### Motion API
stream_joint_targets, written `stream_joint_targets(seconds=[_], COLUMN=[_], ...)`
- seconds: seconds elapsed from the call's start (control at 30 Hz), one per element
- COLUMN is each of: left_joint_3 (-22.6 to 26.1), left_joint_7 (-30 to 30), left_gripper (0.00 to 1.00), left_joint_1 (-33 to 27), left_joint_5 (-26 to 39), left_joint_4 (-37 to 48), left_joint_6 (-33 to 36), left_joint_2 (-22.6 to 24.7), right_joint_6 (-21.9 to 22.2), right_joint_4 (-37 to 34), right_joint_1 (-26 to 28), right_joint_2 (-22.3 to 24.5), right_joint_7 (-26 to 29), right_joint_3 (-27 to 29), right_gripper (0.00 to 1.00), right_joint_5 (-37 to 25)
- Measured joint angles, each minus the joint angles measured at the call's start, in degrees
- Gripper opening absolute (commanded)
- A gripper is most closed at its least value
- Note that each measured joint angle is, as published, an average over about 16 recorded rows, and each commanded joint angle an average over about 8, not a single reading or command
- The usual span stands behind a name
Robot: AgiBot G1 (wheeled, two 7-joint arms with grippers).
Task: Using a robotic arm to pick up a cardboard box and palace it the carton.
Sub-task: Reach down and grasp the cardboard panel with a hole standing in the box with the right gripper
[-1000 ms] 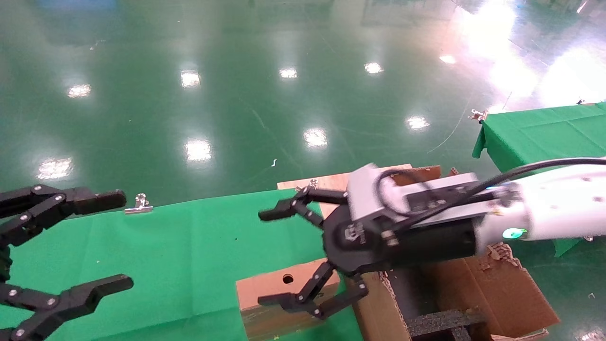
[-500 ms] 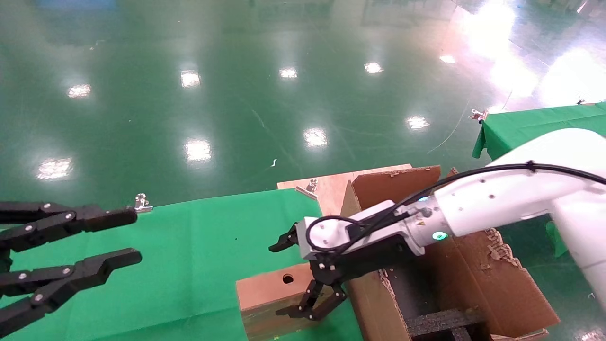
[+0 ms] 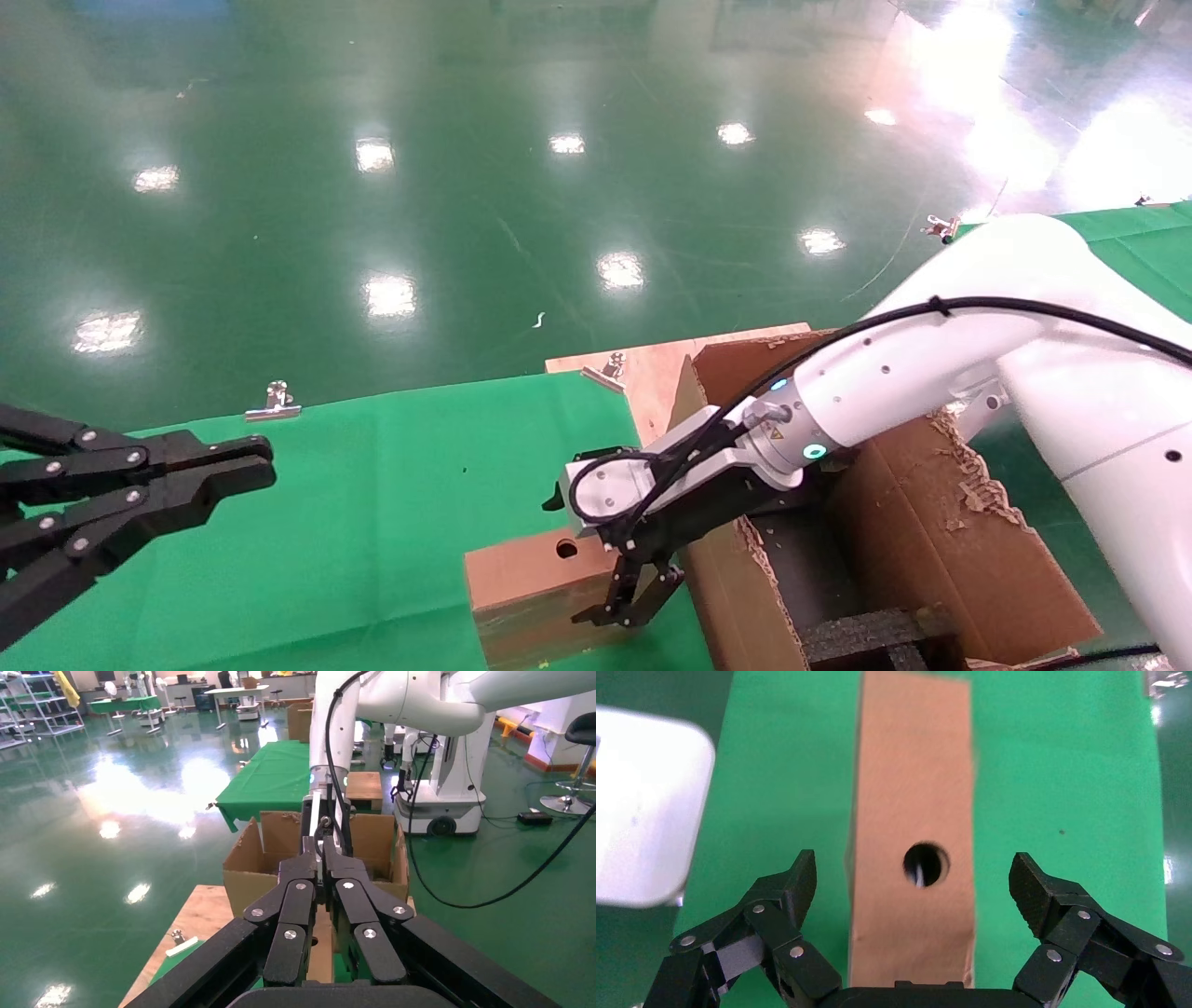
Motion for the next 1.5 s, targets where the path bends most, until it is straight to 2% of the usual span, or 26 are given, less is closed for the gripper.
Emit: stream_joint_targets(seconds=[0.1, 0.13, 0.17, 0.23, 0.27, 0.37, 0.43, 1.5], left_joint_3=[0.0, 0.0, 0.0, 0.0, 0.0, 0.0, 0.0, 0.0], left_joint_7=[0.0, 0.0, 0.0, 0.0, 0.0, 0.0, 0.0, 0.0], left_gripper=[0.42, 0.54, 0.67, 0.92, 1.0, 1.0, 1.0, 1.0], left_joint_1=[0.0, 0.0, 0.0, 0.0, 0.0, 0.0, 0.0, 0.0], left_joint_5=[0.0, 0.0, 0.0, 0.0, 0.0, 0.0, 0.0, 0.0], left_joint_4=[0.0, 0.0, 0.0, 0.0, 0.0, 0.0, 0.0, 0.0], left_joint_6=[0.0, 0.0, 0.0, 0.0, 0.0, 0.0, 0.0, 0.0], left_joint_2=[0.0, 0.0, 0.0, 0.0, 0.0, 0.0, 0.0, 0.0], right_joint_6=[-0.3, -0.3, -0.3, -0.4, -0.4, -0.3, -0.3, -0.2], right_joint_4=[0.2, 0.2, 0.3, 0.4, 0.4, 0.5, 0.5, 0.4], right_joint_1=[0.8, 1.1, 1.3, 1.5, 1.6, 1.8, 1.9, 1.6], right_joint_2=[-0.6, -0.8, -0.9, -1.1, -1.2, -1.3, -1.3, -1.1], right_joint_7=[-0.3, -0.4, -0.5, -0.6, -0.7, -0.9, -0.9, -0.6], right_joint_3=[-1.2, -1.5, -1.8, -2.3, -2.4, -2.8, -2.9, -2.4], right_gripper=[0.99, 0.94, 0.87, 0.62, 0.5, 0.13, 0.01, 0.0], right_joint_5=[-1.4, -1.8, -2.1, -2.6, -2.8, -3.1, -3.1, -2.5])
